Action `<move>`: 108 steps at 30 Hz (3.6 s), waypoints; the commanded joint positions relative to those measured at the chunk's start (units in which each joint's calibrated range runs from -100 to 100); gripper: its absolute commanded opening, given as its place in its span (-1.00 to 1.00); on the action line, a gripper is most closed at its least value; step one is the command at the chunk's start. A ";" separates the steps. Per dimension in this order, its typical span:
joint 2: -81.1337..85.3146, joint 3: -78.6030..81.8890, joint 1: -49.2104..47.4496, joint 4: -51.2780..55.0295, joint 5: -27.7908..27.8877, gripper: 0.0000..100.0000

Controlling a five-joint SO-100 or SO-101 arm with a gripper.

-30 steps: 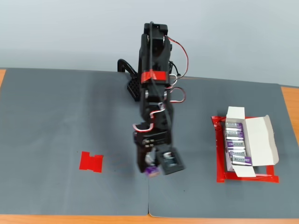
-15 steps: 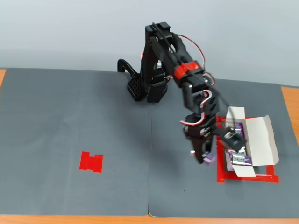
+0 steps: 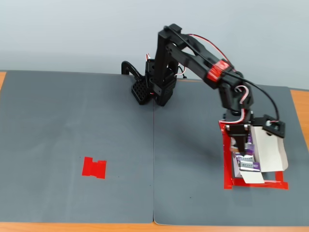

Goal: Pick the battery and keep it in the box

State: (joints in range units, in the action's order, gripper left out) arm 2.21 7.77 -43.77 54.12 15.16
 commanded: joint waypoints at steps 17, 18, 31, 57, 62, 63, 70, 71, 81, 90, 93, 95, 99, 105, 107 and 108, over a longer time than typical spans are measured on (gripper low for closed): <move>-9.46 -6.64 -8.86 0.31 -0.24 -0.90; -9.63 -6.64 -8.86 0.31 -0.24 -0.90; -9.80 -5.37 -8.63 0.31 -0.24 -0.90; -3.35 -3.74 -8.71 0.39 -1.44 -0.50; 1.14 -4.01 -8.26 2.56 -6.02 -0.50; 1.90 -4.01 -8.26 3.43 -6.54 -0.50; 9.11 -3.83 -6.77 6.38 -10.71 -0.86; 10.38 -3.74 -6.32 6.38 -10.81 -0.92; 25.39 -3.02 5.47 6.47 -10.92 -0.97; 40.82 4.49 20.76 6.47 -10.97 -0.97; 47.26 10.82 25.38 6.47 -10.97 -0.97; 51.50 15.43 28.52 6.47 -10.97 -0.97; 59.47 24.84 33.52 6.30 -11.02 -0.97; 70.32 38.59 35.75 6.30 -11.02 -0.97; 73.71 43.48 35.68 5.95 -11.02 -0.97; 75.58 45.92 35.53 5.78 -11.02 -0.97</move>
State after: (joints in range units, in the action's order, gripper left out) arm 72.98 48.54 -8.55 60.45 4.37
